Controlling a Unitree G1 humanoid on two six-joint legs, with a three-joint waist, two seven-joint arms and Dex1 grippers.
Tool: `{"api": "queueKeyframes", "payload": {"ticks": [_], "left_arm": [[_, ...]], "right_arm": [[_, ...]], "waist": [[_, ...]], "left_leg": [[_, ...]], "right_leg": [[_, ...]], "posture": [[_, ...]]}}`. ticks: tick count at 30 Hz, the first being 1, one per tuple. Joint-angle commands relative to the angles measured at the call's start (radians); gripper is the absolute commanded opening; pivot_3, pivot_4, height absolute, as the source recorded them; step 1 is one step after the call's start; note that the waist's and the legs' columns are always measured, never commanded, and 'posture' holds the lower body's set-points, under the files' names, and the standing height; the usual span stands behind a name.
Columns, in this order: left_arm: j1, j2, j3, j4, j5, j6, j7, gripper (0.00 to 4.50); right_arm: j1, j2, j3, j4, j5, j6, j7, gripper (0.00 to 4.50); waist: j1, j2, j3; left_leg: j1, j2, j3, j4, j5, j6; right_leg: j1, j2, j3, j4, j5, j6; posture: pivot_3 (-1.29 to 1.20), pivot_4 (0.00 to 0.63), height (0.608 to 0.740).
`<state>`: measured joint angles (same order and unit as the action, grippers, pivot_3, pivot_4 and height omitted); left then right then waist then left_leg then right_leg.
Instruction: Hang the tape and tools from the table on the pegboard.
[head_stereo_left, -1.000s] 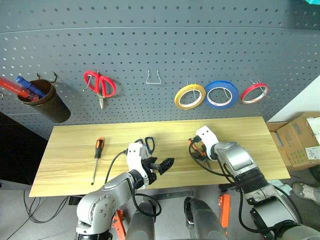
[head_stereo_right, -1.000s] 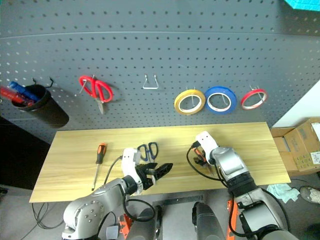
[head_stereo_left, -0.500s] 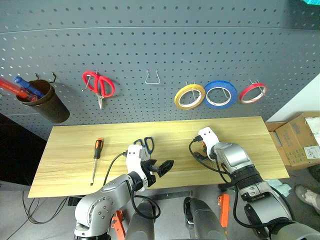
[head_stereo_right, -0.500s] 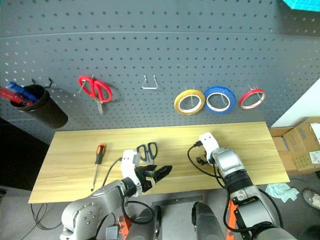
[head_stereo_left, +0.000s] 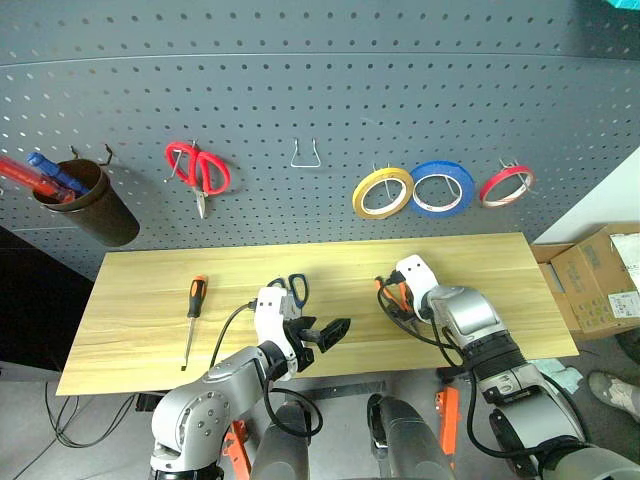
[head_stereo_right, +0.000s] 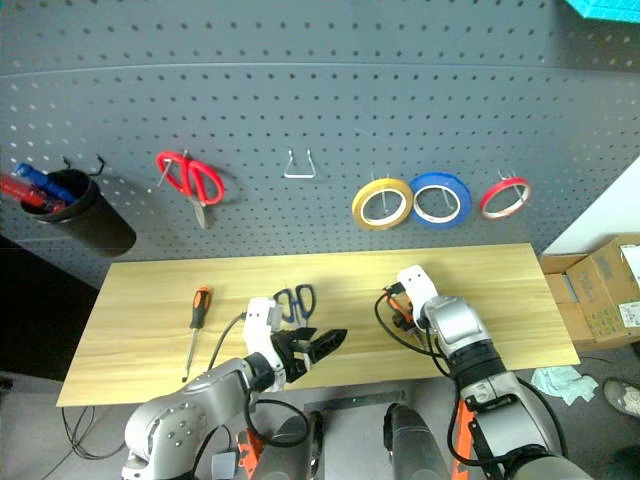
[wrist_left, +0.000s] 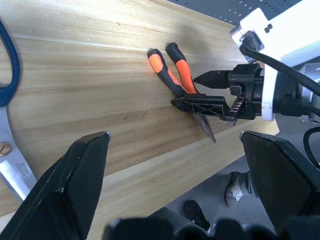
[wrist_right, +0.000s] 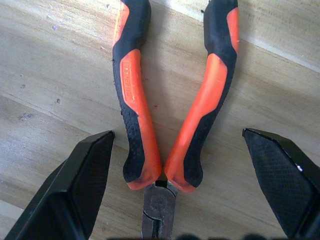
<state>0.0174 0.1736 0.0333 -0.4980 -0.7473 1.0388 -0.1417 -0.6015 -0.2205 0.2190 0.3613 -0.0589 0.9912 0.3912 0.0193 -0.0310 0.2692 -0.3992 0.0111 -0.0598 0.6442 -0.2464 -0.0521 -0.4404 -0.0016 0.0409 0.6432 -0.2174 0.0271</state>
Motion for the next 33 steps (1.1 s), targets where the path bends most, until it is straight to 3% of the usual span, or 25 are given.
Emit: {"api": "queueKeyframes", "payload": {"ticks": [1,2,5,11,12,18,24,28,33], "left_arm": [[0.007,-0.001,-0.004,-0.041,-0.024,0.002,-0.011,4.50],[0.008,-0.001,-0.003,-0.042,-0.025,0.003,-0.011,4.50],[0.009,-0.003,-0.001,-0.043,-0.029,0.005,-0.011,4.50],[0.010,-0.007,-0.002,-0.043,-0.031,0.004,-0.010,4.50],[0.010,-0.008,-0.002,-0.042,-0.031,0.003,-0.010,4.50],[0.000,-0.009,0.002,-0.024,-0.032,-0.003,-0.014,4.50],[0.020,0.017,0.083,-0.053,-0.110,-0.007,-0.051,4.50],[0.044,0.052,0.254,-0.115,-0.388,-0.007,-0.074,4.50],[0.081,0.179,0.390,-0.138,-0.683,-0.041,-0.023,4.50]], "right_arm": [[0.012,0.012,0.015,0.042,0.010,-0.001,0.015,4.47],[0.010,0.015,0.010,0.047,0.014,0.003,0.014,4.47],[0.008,0.020,-0.001,0.050,0.019,0.008,0.012,3.89],[0.005,0.020,-0.001,0.048,0.020,-0.001,0.017,1.90],[0.005,0.020,0.000,0.047,0.020,-0.003,0.018,1.81],[0.024,0.004,0.012,-0.007,0.030,-0.086,0.063,1.80],[0.183,-0.079,-0.024,-0.439,0.151,-0.177,0.229,1.80],[0.290,-0.075,-0.101,-0.777,0.299,-0.133,0.262,1.80],[0.251,0.106,-0.152,-0.867,0.414,-0.175,0.161,1.80]], "waist": [[0.000,0.000,0.000],[0.000,0.000,0.000],[0.000,0.000,0.000],[0.000,0.000,0.000],[0.000,0.000,0.000],[-0.001,0.000,0.000],[0.001,0.002,0.001],[0.004,0.001,0.001],[0.007,0.000,-0.014]], "left_leg": [[0.000,0.000,0.000,0.000,0.000,0.000],[0.000,0.000,0.000,0.000,0.000,0.000],[0.000,0.000,0.000,0.000,0.000,0.000],[0.000,0.000,0.000,0.000,0.000,0.000],[0.000,0.000,0.000,0.000,0.000,0.000],[0.000,0.000,0.000,0.000,0.000,0.000],[-0.004,0.000,0.000,-0.002,0.000,-0.001],[-0.009,0.001,-0.003,-0.001,-0.001,-0.002],[-0.010,0.003,-0.008,-0.001,-0.001,-0.004]], "right_leg": [[0.000,0.000,0.000,0.000,0.000,0.000],[0.000,0.000,0.000,0.000,0.000,0.000],[0.000,0.000,0.000,0.000,0.000,0.000],[0.000,0.000,0.000,0.000,0.000,0.000],[0.000,0.000,0.000,0.000,0.000,0.000],[0.000,0.000,0.000,0.000,0.000,0.000],[-0.004,0.000,0.000,0.000,-0.001,0.002],[-0.008,-0.001,-0.002,0.000,-0.002,0.003],[-0.009,-0.002,-0.005,0.001,-0.002,0.003]], "posture": [[0.17,0.280,0.740],[0.17,0.281,0.740],[0.18,0.281,0.740],[0.18,0.278,0.740],[0.18,0.276,0.740],[0.17,0.265,0.740],[0.19,0.236,0.740],[0.20,0.190,0.740],[0.25,0.126,0.740]]}}
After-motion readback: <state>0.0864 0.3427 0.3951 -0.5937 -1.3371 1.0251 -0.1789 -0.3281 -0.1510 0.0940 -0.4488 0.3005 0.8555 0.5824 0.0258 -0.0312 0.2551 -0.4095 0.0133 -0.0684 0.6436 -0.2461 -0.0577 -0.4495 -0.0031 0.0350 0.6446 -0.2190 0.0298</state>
